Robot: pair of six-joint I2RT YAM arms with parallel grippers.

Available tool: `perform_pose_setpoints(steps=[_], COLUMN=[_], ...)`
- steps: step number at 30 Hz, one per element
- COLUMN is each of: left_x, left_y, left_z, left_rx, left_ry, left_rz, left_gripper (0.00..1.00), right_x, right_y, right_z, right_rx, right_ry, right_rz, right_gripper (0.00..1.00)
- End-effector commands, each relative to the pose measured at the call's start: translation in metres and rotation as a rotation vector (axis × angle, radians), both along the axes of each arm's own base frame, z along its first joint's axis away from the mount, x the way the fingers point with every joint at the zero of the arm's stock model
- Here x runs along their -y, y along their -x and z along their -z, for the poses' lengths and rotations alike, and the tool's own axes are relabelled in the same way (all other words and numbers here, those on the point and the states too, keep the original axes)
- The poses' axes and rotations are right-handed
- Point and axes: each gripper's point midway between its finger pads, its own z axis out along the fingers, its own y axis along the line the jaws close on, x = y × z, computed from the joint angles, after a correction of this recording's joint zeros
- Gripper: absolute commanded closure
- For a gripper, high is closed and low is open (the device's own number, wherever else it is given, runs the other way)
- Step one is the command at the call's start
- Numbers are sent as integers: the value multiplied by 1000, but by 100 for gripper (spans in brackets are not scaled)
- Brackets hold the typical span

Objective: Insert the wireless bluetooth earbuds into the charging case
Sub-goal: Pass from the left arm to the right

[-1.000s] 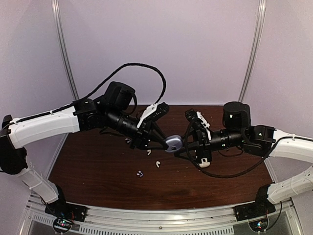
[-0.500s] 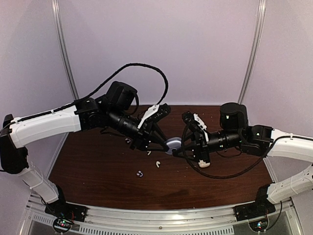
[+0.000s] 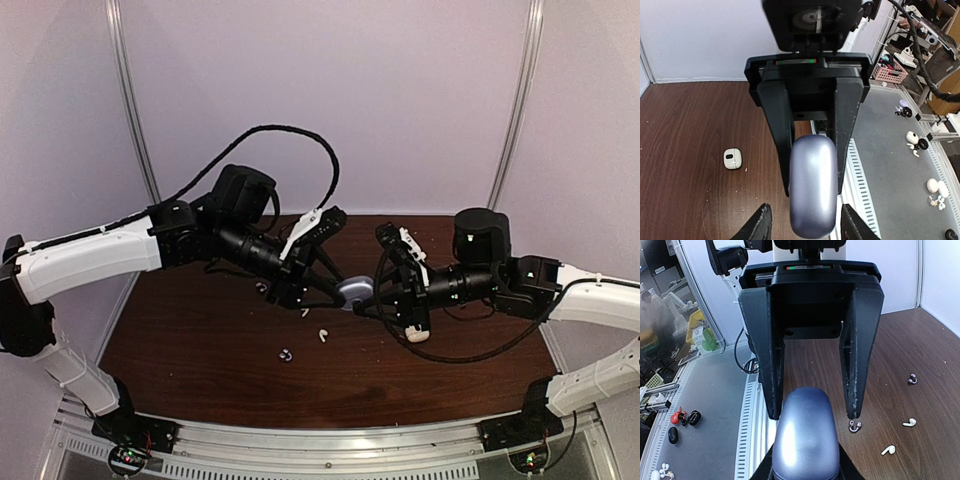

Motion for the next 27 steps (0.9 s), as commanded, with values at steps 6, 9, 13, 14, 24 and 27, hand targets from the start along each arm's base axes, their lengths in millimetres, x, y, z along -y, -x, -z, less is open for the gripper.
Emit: perform_pose_setpoints(steps=[6, 9, 13, 14, 24, 27], left_x=[4, 4, 2, 0, -15, -15], left_y=[-4, -9, -19, -22, -35, -42], left_z=[-21, -24, -27, -28, -40, -37], left_rx=[42, 44, 58, 37, -18, -24], left_ry=[86, 94, 99, 101, 160, 150], left_rz=[-36, -69, -112, -126, -144, -174], left_gripper=[46, 48, 50, 50, 51, 51], right_x=[0, 0, 1, 1, 2, 3], right_y=[0, 1, 2, 2, 5, 6], right_z=[-13, -10, -9, -8, -3, -5], right_rx=[46, 48, 56, 58, 56, 61], right_ry=[-44, -37, -29, -27, -12, -19], right_rz=[9, 1, -4, -5, -10, -9], right_gripper=[90, 92, 94, 95, 99, 99])
